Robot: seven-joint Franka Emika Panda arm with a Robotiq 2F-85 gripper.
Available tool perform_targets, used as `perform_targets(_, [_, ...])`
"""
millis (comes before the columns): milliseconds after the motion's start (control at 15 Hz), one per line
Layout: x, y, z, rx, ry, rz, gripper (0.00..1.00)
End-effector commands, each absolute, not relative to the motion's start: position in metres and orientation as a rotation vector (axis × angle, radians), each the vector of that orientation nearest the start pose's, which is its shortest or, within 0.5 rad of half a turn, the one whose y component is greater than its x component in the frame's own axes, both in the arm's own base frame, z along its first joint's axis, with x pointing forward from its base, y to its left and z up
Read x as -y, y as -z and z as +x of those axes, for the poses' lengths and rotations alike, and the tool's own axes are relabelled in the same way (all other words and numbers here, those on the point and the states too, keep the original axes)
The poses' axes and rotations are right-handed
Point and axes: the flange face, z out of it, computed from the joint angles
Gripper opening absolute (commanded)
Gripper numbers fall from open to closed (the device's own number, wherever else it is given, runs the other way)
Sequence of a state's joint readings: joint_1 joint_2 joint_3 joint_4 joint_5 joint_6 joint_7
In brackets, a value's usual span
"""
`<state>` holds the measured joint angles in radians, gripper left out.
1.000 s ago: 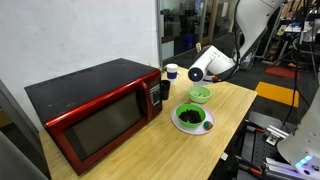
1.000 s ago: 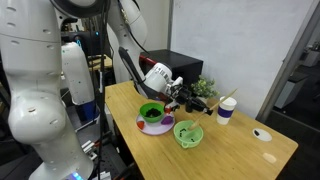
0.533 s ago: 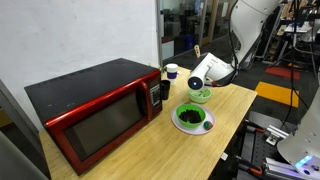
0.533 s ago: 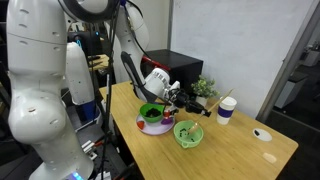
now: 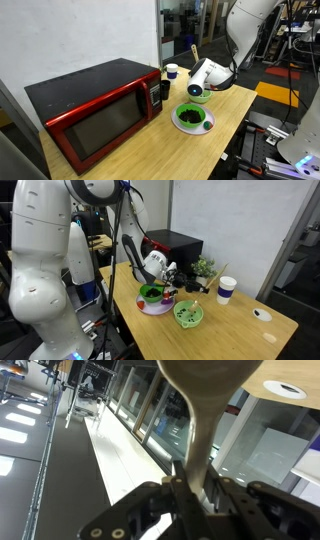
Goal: Use the spoon to transfer one scoop of contents from the dark green bowl to the light green bowl
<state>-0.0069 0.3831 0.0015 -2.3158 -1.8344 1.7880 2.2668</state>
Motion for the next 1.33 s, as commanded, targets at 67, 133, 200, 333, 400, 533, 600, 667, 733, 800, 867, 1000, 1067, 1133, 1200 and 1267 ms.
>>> perform_targets(67, [0.0798, -0.1945, 0.5038, 0.638, -1.152, 1.583, 0.06])
perform_targets(133, [0.079, -0.1952, 0.5042, 0.628, -1.161, 1.576, 0.06])
perform_targets(200, [0.0785, -0.1955, 0.504, 0.617, -1.168, 1.572, 0.06])
perform_targets(333, [0.0784, -0.1967, 0.5037, 0.59, -1.185, 1.558, 0.06])
perform_targets(400, [0.0787, -0.1969, 0.5037, 0.576, -1.192, 1.554, 0.06])
perform_targets(533, [0.0787, -0.1966, 0.5028, 0.544, -1.208, 1.544, 0.06])
perform_targets(600, [0.0787, -0.196, 0.5021, 0.526, -1.216, 1.538, 0.06])
perform_targets(667, [0.0787, -0.1953, 0.5015, 0.51, -1.222, 1.535, 0.06])
perform_targets(733, [0.0781, -0.1953, 0.501, 0.498, -1.226, 1.532, 0.06])
perform_targets(800, [0.0779, -0.1959, 0.5003, 0.487, -1.232, 1.529, 0.06])
perform_targets(867, [0.0776, -0.1965, 0.4996, 0.476, -1.236, 1.526, 0.06])
perform_targets(1000, [0.0768, -0.1988, 0.4984, 0.455, -1.246, 1.517, 0.06])
perform_targets(1067, [0.0762, -0.2003, 0.4978, 0.442, -1.258, 1.506, 0.06])
perform_targets(1133, [0.0753, -0.2015, 0.4966, 0.428, -1.264, 1.502, 0.06])
perform_targets(1200, [0.0746, -0.2021, 0.4957, 0.417, -1.266, 1.501, 0.06])
perform_targets(1267, [0.0738, -0.2029, 0.4942, 0.407, -1.269, 1.499, 0.06])
